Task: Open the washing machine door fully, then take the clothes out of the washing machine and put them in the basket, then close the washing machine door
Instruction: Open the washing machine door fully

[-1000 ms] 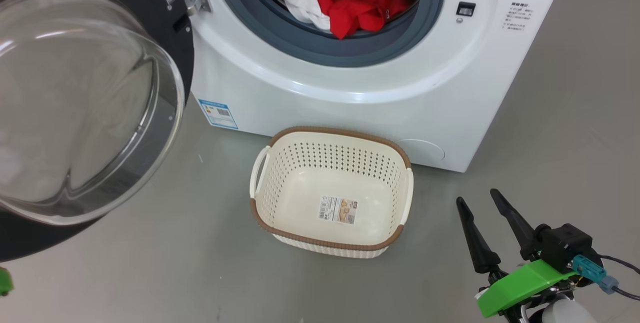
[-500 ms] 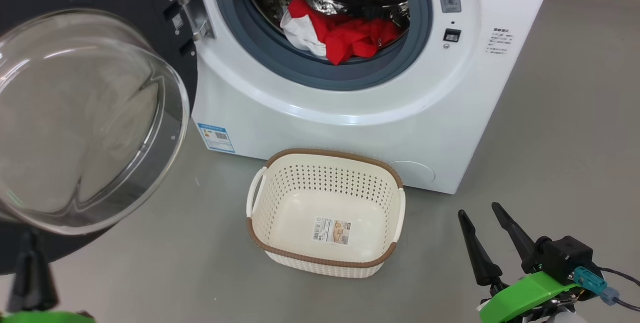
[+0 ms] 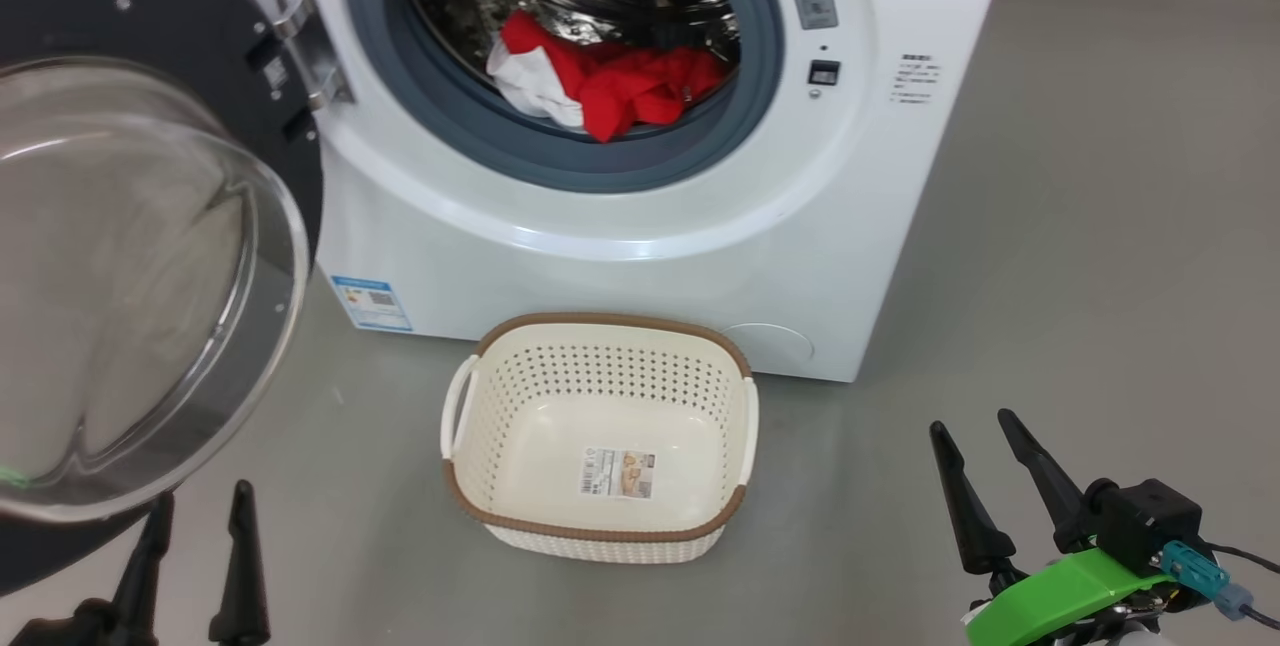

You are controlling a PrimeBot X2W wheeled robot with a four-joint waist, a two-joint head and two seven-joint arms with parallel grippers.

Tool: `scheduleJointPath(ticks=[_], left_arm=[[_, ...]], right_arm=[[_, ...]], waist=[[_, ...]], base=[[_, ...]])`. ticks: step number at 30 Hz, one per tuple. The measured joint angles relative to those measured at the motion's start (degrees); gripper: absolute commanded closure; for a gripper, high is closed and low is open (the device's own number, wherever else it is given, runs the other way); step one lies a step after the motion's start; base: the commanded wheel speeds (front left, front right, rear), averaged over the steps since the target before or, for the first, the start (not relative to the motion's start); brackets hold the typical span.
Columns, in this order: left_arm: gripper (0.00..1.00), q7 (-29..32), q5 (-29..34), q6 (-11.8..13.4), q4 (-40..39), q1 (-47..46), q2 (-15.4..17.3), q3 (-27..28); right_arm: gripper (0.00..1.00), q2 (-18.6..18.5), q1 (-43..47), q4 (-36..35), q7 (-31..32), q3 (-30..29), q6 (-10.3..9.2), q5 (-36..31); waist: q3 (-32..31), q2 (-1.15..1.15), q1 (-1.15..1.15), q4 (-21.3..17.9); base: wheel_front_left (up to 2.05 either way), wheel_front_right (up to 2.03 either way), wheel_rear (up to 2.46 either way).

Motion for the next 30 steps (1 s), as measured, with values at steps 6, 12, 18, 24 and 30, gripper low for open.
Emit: scheduleJointPath(ticks=[6, 12, 18, 24, 30], left_arm=[[0.00, 0.0, 0.0, 0.0, -1.2, 0.2, 0.1, -2.4], [0.00, 0.0, -0.2, 0.0, -2.2, 0.8, 0.2, -4.4], [0.00, 0.0, -0.7, 0.0, -2.8, 1.2, 0.3, -5.9], [0.00, 0.0, -1.1, 0.0, -3.4, 1.8, 0.5, -6.5], [0.00, 0.0, -1.2, 0.0, -3.6, 2.2, 0.5, -8.0]], right_arm=[[0.00, 0.2, 0.0, -0.5, 0.0, -1.1, 0.00, 0.0], [0.00, 0.6, 0.0, -0.9, 0.0, -1.7, 0.00, 0.0], [0.00, 0.8, 0.0, -1.2, 0.0, -2.1, 0.00, 0.0], [0.00, 0.8, 0.0, -1.4, 0.0, -2.4, 0.01, 0.0], [0.00, 0.9, 0.2, -1.7, 0.0, -3.0, 0.01, 0.0]], waist=[[0.2, 0.00, 0.00, -2.8], [0.5, 0.00, 0.00, -5.6], [0.7, 0.00, 0.00, -7.8], [0.7, 0.00, 0.00, -10.2], [0.6, 0.00, 0.00, -11.9]], base=[[0.00, 0.00, 0.00], [0.00, 0.00, 0.00], [0.00, 0.00, 0.00], [0.00, 0.00, 0.00], [0.00, 0.00, 0.00]])
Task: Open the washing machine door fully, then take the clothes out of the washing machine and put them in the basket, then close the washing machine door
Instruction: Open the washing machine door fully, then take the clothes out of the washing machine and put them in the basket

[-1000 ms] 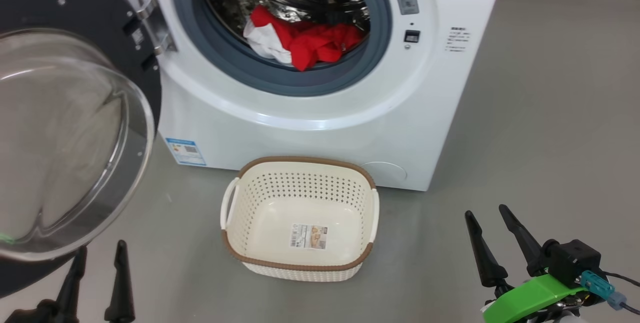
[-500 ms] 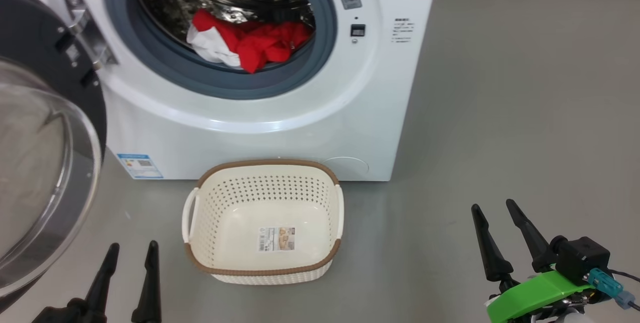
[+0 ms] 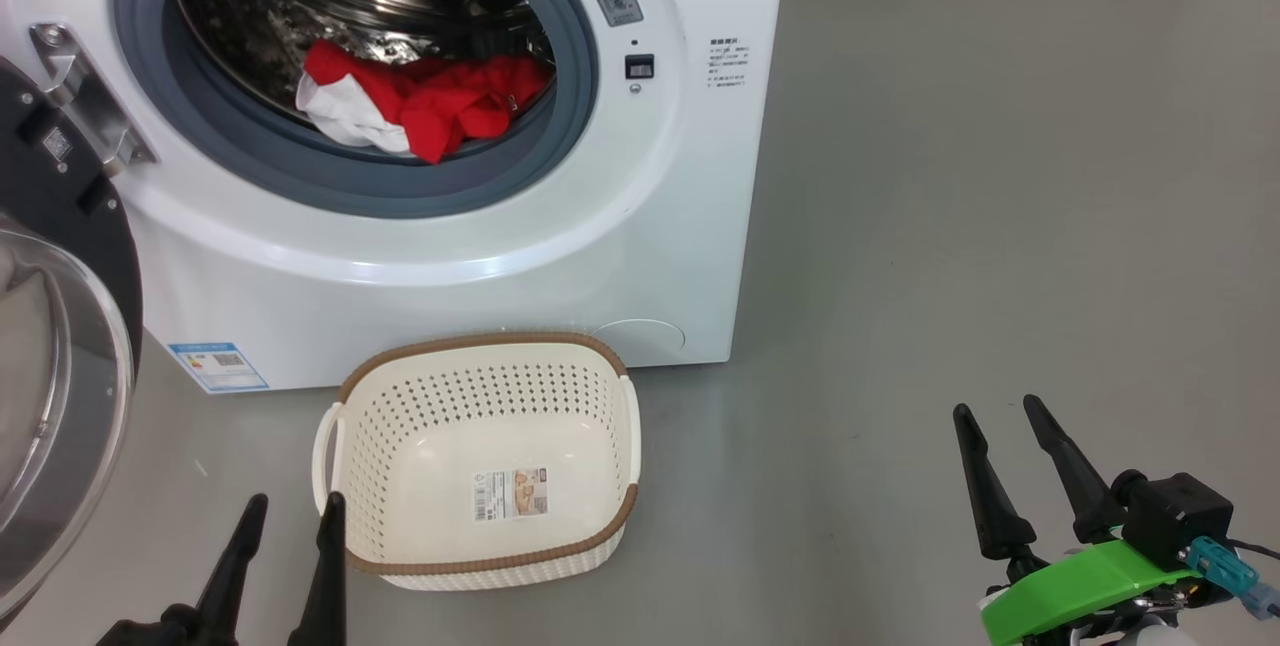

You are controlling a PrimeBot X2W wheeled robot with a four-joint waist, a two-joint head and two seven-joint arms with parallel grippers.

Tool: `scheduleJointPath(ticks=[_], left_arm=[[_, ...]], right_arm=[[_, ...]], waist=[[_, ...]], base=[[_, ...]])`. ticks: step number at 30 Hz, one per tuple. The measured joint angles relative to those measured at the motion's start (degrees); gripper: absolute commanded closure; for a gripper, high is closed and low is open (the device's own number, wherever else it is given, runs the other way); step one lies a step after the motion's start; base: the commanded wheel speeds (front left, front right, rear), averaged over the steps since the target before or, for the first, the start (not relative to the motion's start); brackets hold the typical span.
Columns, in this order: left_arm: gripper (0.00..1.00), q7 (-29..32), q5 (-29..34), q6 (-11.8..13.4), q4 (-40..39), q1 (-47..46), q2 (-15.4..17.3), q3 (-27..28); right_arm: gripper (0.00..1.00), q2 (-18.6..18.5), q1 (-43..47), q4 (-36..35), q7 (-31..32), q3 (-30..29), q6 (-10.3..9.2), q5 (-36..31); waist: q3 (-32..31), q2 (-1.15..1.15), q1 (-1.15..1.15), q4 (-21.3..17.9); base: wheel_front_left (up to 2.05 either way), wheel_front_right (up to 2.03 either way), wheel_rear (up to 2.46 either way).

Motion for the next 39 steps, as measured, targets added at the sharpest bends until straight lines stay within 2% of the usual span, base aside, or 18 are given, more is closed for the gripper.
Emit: scheduleJointPath(ticks=[28, 39], left_arm=[[0.00, 0.0, -0.4, 0.0, -0.5, 0.0, 1.0, -0.9], [0.00, 0.0, -1.2, 0.0, -0.9, -0.5, 1.7, -1.3]], right_arm=[[0.00, 0.1, 0.1, -0.4, 0.0, -0.5, 0.00, 0.0], [0.00, 0.4, 0.1, -0.4, 0.0, -0.5, -0.01, 0.0]], waist=[[0.6, 0.00, 0.00, 0.1], [1.5, 0.00, 0.00, 0.1]], base=[[0.00, -0.01, 0.01], [0.76, -1.12, 0.37]])
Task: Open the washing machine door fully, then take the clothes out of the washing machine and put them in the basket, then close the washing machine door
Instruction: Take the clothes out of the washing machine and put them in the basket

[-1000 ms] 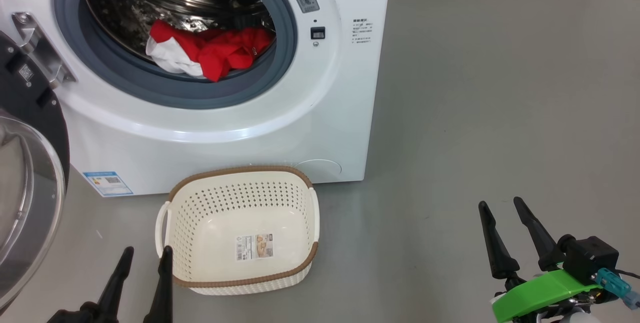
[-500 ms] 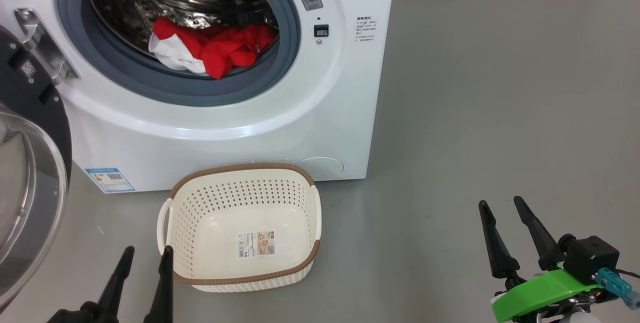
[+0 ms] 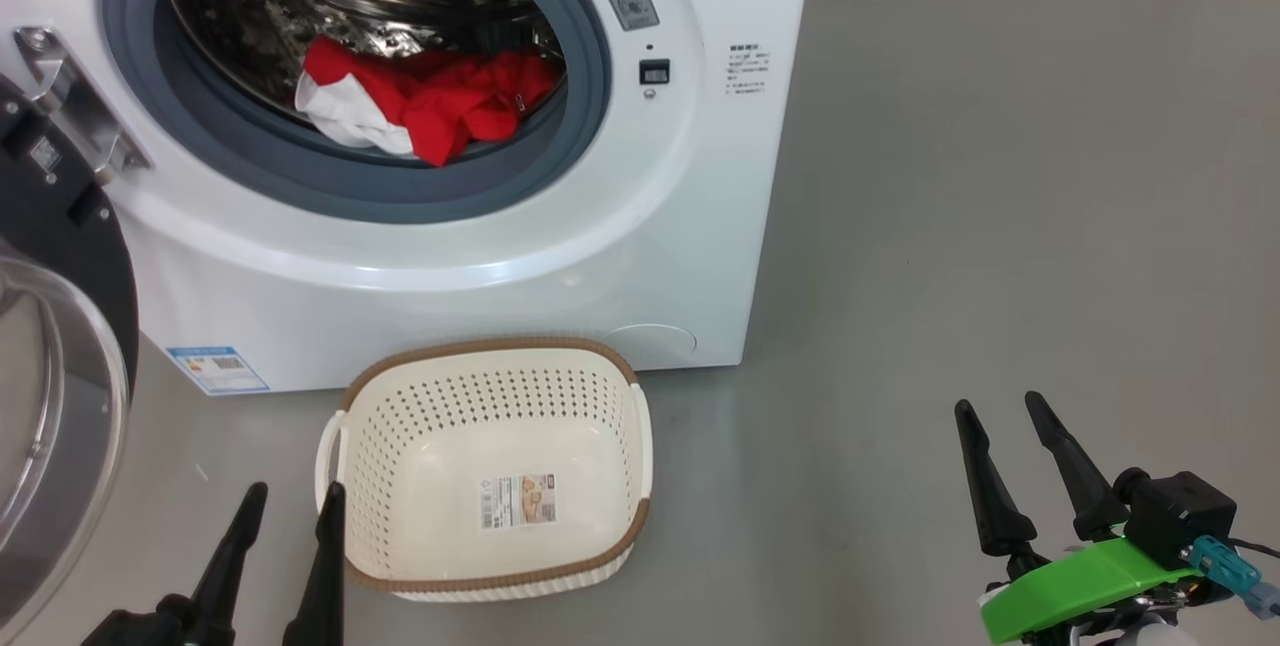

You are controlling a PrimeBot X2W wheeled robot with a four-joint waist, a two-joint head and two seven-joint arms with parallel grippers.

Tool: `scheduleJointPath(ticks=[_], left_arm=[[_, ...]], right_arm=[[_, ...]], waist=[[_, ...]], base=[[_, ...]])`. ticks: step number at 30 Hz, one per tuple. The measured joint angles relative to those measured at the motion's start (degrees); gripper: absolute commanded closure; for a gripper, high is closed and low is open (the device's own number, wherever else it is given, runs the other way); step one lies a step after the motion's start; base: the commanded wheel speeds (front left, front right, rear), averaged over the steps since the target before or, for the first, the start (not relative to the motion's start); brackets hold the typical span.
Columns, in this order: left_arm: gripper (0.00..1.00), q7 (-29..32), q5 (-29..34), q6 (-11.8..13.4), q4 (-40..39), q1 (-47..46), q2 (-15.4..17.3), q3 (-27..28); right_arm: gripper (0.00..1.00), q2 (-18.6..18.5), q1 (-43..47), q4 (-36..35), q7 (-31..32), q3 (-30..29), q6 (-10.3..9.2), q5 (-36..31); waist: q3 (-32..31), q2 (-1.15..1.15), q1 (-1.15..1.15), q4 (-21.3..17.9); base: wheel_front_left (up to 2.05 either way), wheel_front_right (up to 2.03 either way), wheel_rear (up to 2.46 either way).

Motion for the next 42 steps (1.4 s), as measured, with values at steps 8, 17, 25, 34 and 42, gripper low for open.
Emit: scheduleJointPath(ticks=[8, 17, 25, 34, 42], left_arm=[[0.00, 0.0, -0.3, 0.0, 0.0, -1.0, 0.3, 0.0], [0.00, 0.0, -0.4, 0.0, -0.6, -1.1, 0.9, -0.8], [0.00, 0.0, -0.5, 0.0, -0.6, -1.3, 0.8, -1.0], [0.00, 0.0, 0.4, 0.0, 4.3, -7.3, 0.8, -2.3], [0.00, 0.0, 2.7, 0.0, 13.8, -18.9, 1.3, -4.0]], right_arm=[[0.00, 0.6, -0.1, -0.2, 0.0, -0.1, 0.01, 0.0], [0.00, 0.9, -0.3, -0.2, 0.0, -0.1, 0.01, 0.0], [0.00, 0.9, -0.3, -0.2, 0.0, -0.1, 0.01, 0.0], [0.00, 1.2, -0.6, -0.3, 0.0, 0.0, 0.00, 0.0], [0.00, 1.5, -3.0, -0.5, 0.0, 0.4, 0.01, 0.0]], waist=[[0.8, 0.00, 0.00, 0.2], [1.1, 0.00, 0.00, 0.4], [1.6, 0.00, 0.00, 0.4], [3.7, 0.00, 0.00, 0.1], [6.5, 0.00, 0.00, -0.6]], base=[[1.20, -1.46, 0.26], [0.57, -0.57, 0.00], [0.00, 0.00, 0.00], [0.00, 0.00, 0.00], [0.00, 0.00, 0.00]])
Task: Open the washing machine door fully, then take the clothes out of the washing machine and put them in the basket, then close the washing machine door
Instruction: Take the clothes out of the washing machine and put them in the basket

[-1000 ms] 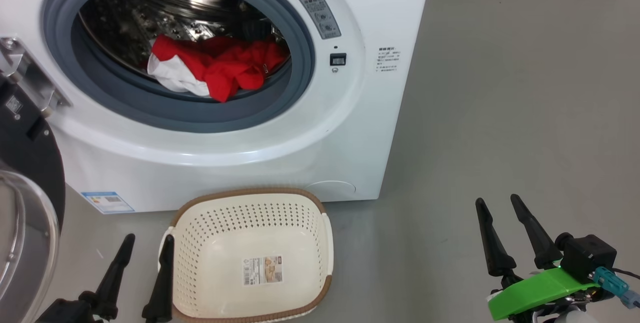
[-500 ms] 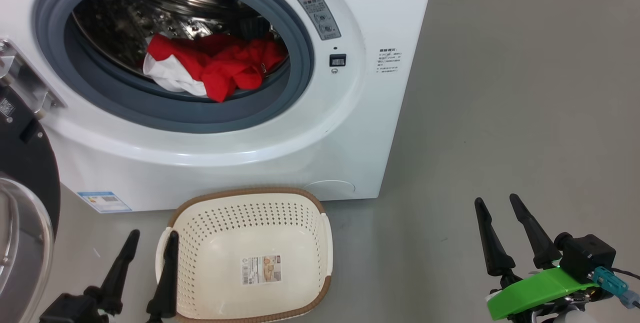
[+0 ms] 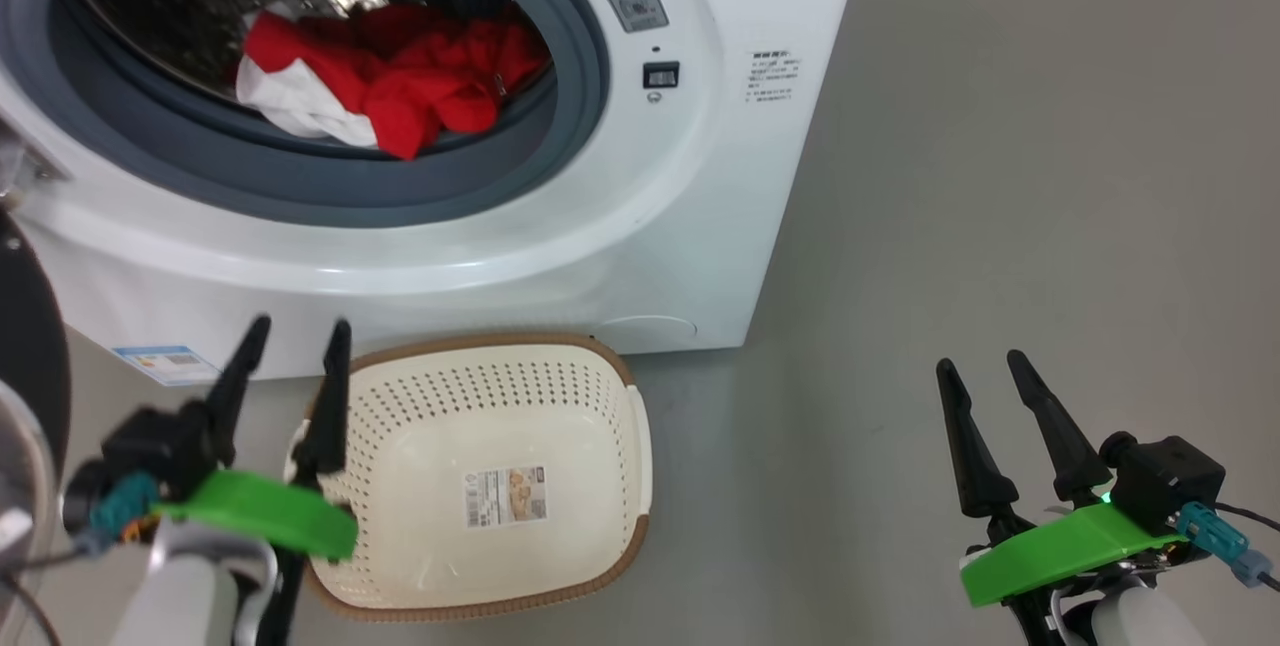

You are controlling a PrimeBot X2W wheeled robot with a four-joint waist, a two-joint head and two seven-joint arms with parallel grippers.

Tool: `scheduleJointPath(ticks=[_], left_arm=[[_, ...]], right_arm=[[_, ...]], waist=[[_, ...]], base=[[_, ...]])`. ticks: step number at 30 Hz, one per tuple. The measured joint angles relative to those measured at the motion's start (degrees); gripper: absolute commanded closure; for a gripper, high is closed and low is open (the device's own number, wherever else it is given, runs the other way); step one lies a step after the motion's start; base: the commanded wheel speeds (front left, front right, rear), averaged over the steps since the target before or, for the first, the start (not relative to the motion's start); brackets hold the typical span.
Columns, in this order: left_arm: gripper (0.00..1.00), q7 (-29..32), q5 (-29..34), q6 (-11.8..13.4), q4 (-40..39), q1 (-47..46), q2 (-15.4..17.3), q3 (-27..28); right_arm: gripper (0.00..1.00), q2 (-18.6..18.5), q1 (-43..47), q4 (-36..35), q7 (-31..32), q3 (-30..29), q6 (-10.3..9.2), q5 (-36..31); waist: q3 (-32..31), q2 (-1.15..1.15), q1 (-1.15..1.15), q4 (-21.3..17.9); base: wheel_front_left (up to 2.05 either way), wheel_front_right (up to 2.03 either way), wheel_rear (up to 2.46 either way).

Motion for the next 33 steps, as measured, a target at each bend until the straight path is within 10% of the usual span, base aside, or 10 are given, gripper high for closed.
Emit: scheduleJointPath(ticks=[33], left_arm=[[0.00, 6.1, 7.3, 2.2, 48.7, -54.0, 5.2, -6.5]], right_arm=[[0.00, 0.3, -11.5, -1.5, -0.1, 5.6, 0.00, 7.2]], waist=[[17.4, 0.00, 0.00, -9.8]], base=[[0.00, 0.00, 0.00]])
